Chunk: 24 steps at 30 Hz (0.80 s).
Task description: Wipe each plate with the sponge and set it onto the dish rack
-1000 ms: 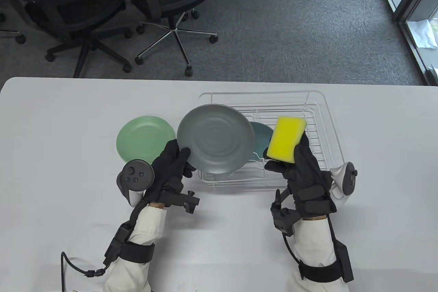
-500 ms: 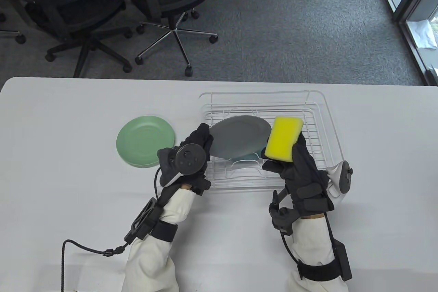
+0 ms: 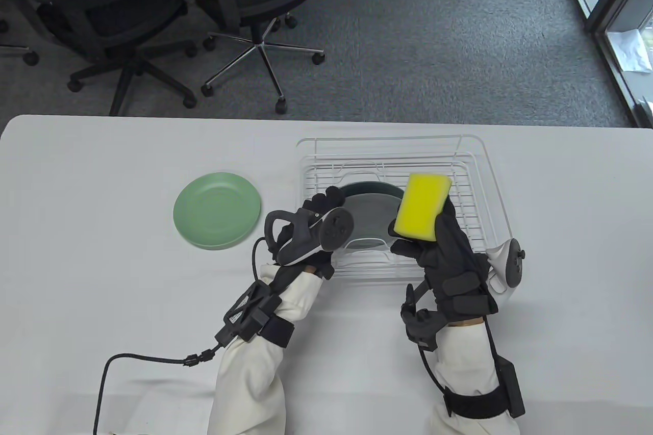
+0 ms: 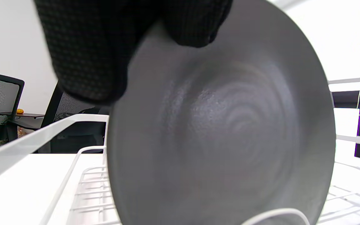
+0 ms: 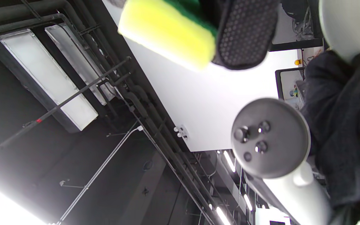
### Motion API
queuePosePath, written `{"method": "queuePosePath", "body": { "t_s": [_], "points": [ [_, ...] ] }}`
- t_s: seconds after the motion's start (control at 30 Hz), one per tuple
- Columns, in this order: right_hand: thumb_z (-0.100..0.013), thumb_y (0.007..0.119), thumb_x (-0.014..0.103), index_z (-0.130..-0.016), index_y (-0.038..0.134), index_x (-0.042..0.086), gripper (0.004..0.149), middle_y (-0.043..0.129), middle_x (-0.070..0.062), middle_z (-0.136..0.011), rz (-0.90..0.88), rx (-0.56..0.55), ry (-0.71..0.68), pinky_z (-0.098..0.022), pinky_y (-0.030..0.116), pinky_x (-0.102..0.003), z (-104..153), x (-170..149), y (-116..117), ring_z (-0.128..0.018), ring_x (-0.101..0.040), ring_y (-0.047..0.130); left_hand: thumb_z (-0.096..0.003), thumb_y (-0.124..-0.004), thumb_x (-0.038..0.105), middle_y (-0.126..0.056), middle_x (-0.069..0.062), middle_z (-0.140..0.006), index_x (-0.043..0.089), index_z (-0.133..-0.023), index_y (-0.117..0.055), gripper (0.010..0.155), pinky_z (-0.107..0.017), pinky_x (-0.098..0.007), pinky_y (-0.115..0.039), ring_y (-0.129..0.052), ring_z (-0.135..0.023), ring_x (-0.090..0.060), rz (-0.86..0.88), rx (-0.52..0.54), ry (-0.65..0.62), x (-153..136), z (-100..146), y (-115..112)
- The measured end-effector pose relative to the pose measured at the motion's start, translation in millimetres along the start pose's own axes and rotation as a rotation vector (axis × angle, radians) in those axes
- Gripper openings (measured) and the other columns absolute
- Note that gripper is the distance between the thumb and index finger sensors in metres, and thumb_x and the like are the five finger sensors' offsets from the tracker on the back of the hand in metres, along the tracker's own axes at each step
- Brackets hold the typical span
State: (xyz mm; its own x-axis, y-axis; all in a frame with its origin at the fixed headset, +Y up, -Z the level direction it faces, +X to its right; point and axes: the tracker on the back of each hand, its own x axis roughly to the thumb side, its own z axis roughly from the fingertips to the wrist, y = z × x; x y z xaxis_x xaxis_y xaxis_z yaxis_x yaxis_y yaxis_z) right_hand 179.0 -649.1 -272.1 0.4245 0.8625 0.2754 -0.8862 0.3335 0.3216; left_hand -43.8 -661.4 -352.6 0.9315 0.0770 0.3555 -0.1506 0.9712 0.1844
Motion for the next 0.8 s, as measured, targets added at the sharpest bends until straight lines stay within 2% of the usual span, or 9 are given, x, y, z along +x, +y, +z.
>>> {"method": "queuePosePath", "body": {
  "t_s": [0.2, 0.33, 0.5, 0.67, 0.8],
  "points": [
    [-0.072, 0.046, 0.034, -0.113, 0.006, -0.004, 0.068, 0.046, -0.041, -0.106, -0.004, -0.002, 0.002, -0.062, 0.075, -0.045, 0.0, -0.3, 0.1, -0.085, -0.047, 0.071, -0.054, -0.077, 0.022, -0.099, -0.018, -0.081, 0.011, -0.093, -0.076, 0.041, -0.039, -0.034, -0.102, -0.108, -0.064, -0.037, 0.059, -0.076, 0.007, 4.1, -3.6, -3.7],
    [-0.072, 0.046, 0.034, -0.113, 0.007, -0.004, 0.068, 0.046, -0.041, -0.106, 0.0, 0.001, 0.007, -0.062, 0.075, -0.045, -0.1, -1.2, 0.7, -0.085, -0.047, 0.071, -0.057, -0.072, 0.022, -0.096, -0.022, -0.086, 0.005, -0.099, -0.071, 0.045, -0.043, -0.039, -0.097, -0.103, -0.069, -0.041, 0.156, -0.128, 0.059, -4.8, -2.4, -5.3],
    [-0.072, 0.046, 0.034, -0.113, 0.007, -0.005, 0.068, 0.046, -0.041, -0.105, 0.003, 0.0, 0.012, -0.062, 0.075, -0.045, -0.5, -2.7, 0.9, -0.085, -0.047, 0.071, -0.0575, -0.072, 0.027, -0.095, -0.023, -0.087, 0.002, -0.101, -0.072, 0.05, -0.043, -0.041, -0.095, -0.103, -0.068, -0.042, 0.301, -0.066, 0.128, -26.5, 5.5, 0.5],
    [-0.072, 0.046, 0.034, -0.113, 0.007, -0.004, 0.068, 0.046, -0.041, -0.106, -0.003, -0.003, 0.019, -0.062, 0.075, -0.045, -0.6, -3.5, 1.5, -0.085, -0.047, 0.071, -0.0577, -0.071, 0.029, -0.094, -0.021, -0.087, 0.002, -0.101, -0.072, 0.051, -0.043, -0.039, -0.095, -0.102, -0.07, -0.039, 0.286, -0.007, 0.219, -59.0, 17.0, 12.1],
    [-0.072, 0.046, 0.034, -0.113, 0.007, -0.004, 0.068, 0.046, -0.041, -0.106, 0.0, -0.006, 0.025, -0.062, 0.075, -0.045, -0.9, -4.9, 1.9, -0.085, -0.047, 0.071, -0.0572, -0.073, 0.032, -0.089, -0.025, -0.092, -0.001, -0.104, -0.067, 0.057, -0.047, -0.042, -0.093, -0.098, -0.074, -0.043, 0.249, 0.016, 0.336, -94.6, 30.2, 13.5]
  ]
}}
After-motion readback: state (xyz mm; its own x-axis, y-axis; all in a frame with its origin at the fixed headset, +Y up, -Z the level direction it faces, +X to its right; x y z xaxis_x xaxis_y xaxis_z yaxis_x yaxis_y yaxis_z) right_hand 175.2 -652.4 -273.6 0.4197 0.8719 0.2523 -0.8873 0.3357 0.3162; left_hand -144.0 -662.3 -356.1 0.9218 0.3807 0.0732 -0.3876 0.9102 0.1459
